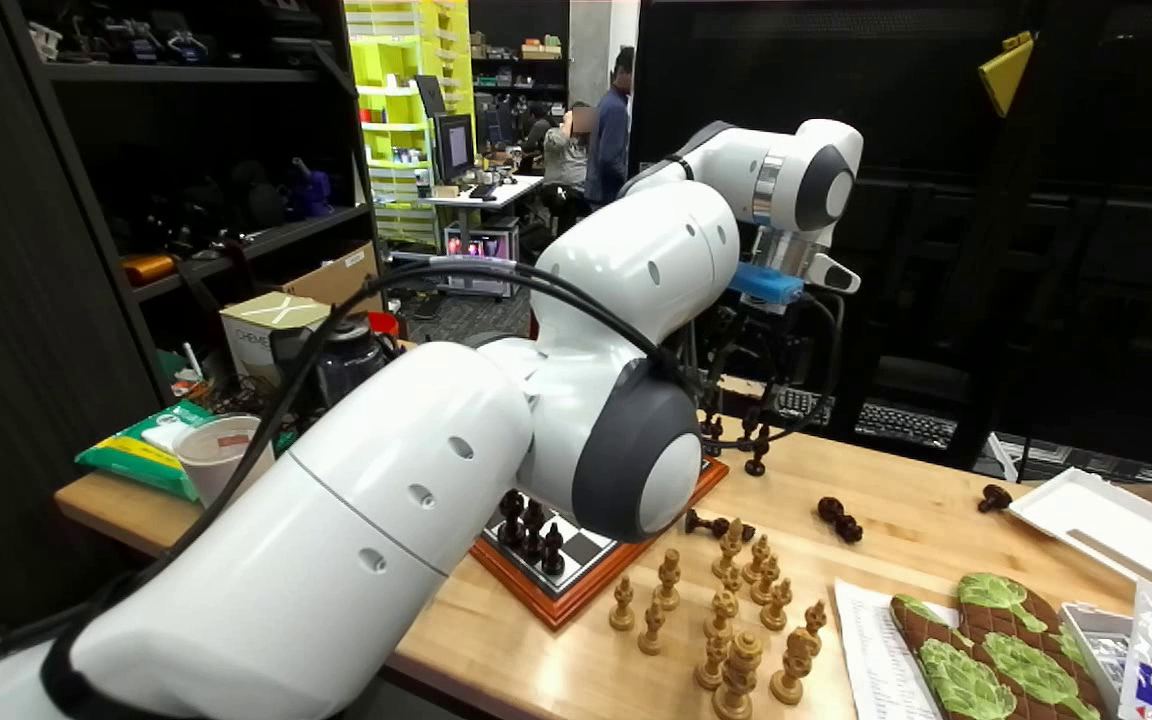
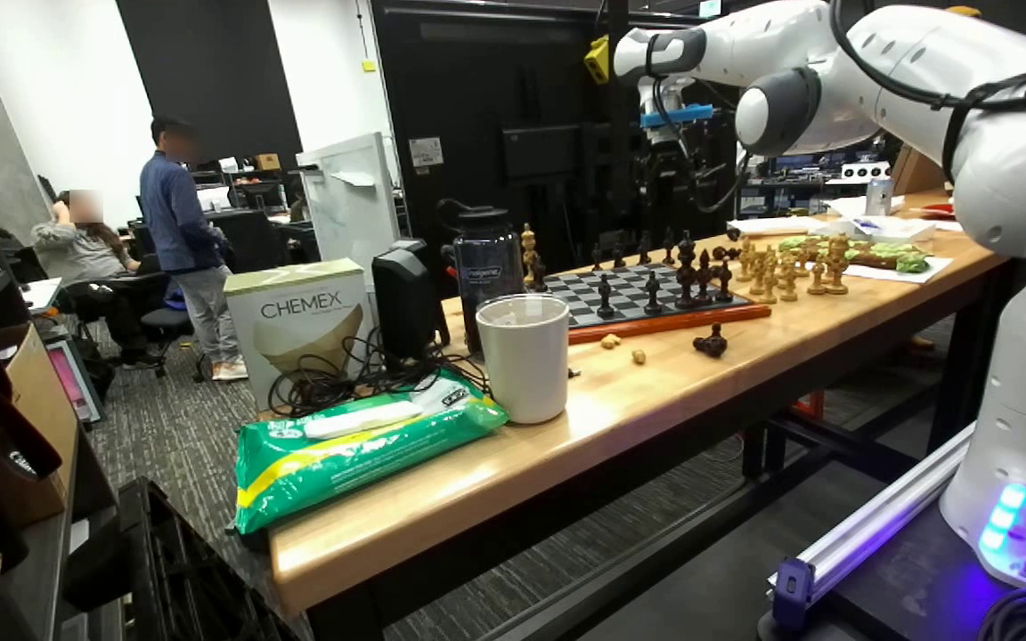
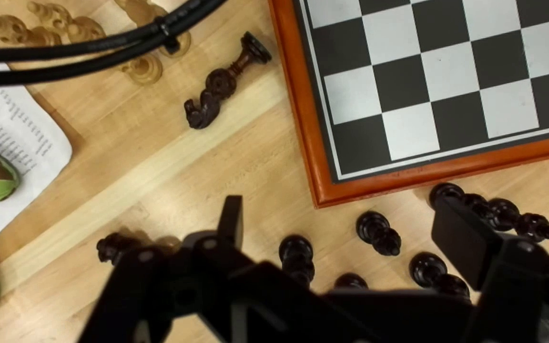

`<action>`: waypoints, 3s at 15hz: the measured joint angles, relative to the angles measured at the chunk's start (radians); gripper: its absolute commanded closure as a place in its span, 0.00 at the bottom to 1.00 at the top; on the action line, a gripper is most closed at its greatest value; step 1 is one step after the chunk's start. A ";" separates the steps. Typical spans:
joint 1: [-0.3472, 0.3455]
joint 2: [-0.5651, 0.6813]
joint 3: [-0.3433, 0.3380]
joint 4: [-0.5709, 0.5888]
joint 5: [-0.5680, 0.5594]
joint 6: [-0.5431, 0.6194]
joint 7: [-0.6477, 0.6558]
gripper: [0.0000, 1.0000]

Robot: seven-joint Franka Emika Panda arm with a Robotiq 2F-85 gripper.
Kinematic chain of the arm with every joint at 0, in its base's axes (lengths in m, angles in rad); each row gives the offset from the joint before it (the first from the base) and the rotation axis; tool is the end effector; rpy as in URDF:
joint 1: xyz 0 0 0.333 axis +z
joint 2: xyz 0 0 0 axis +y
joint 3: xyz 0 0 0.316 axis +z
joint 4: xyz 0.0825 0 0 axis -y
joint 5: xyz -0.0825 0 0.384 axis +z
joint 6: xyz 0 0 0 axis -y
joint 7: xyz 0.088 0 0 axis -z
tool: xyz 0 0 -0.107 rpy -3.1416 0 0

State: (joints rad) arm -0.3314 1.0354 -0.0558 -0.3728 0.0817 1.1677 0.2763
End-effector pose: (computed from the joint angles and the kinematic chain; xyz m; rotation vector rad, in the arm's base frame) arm 0.6976 -0.2453 0.4423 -2.9325 0.9377 0.3691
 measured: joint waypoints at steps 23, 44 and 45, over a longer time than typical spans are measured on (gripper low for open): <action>-0.007 0.051 0.000 0.000 0.000 0.170 -0.065 0.00; -0.039 0.074 0.000 -0.001 0.000 0.184 -0.066 0.00; -0.040 0.075 0.000 -0.001 0.000 0.184 -0.066 0.00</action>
State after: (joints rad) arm -0.3711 1.1107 -0.0558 -0.3737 0.0814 1.3517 0.2107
